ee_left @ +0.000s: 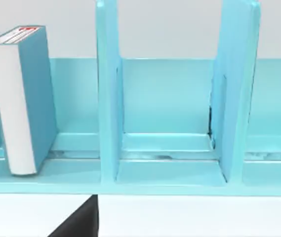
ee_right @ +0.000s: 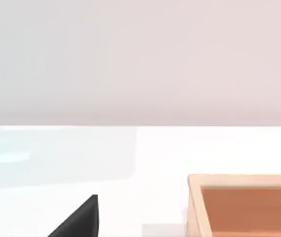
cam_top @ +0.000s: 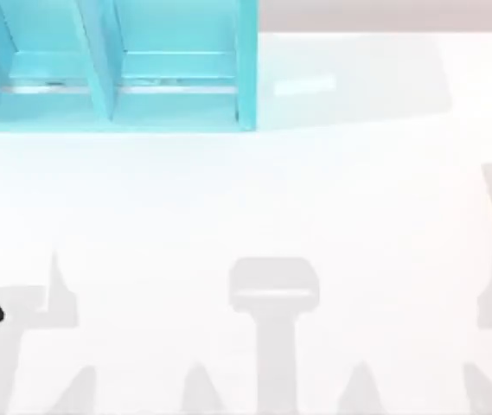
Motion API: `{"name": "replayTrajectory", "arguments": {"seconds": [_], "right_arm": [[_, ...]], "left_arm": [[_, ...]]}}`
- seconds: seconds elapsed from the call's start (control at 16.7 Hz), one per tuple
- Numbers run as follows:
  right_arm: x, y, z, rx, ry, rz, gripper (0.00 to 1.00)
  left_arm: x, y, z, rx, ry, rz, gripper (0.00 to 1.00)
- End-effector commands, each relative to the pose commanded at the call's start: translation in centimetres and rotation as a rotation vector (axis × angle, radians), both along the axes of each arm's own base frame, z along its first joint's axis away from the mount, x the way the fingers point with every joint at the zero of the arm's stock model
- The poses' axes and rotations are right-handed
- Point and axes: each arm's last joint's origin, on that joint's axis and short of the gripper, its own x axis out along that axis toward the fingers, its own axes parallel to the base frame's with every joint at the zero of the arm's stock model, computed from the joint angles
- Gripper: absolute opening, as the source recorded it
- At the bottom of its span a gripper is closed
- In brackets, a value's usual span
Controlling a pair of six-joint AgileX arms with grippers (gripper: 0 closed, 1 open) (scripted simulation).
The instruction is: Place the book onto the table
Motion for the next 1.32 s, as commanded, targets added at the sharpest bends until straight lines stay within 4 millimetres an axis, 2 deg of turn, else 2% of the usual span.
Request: {"name": "replayTrajectory", "arguments": {"seconds": [0.24,0.48,0.66,0.84,0.96,1.08,1.32], "right_arm": [[0.0,0.0,0.0,0.000,0.000,0.000,1.00],[0.0,0.0,0.0,0.000,0.000,0.000,1.00],[0.0,0.0,0.0,0.000,0.000,0.000,1.00],[0.0,0.0,0.0,0.000,0.000,0.000,1.00],[0.0,0.0,0.0,0.000,0.000,0.000,1.00],[0.0,0.0,0.0,0.000,0.000,0.000,1.00],[0.0,0.0,0.0,0.000,0.000,0.000,1.00]], "left_arm": [[0.1,0.1,0.8,0.000,-0.017,-0.004,1.00],[1.0,0.5,4.2,0.007,-0.066,-0.014,1.00],[3.5,1.4,6.8,0.015,-0.060,-0.017,1.00],[7.7,3.1,8.2,0.019,-0.015,-0.018,1.00],[11.1,4.9,7.9,0.015,0.026,-0.020,1.00],[14.7,7.2,6.7,0.007,0.068,-0.022,1.00],[20.4,12.2,1.9,-0.011,0.124,-0.028,1.00]]}}
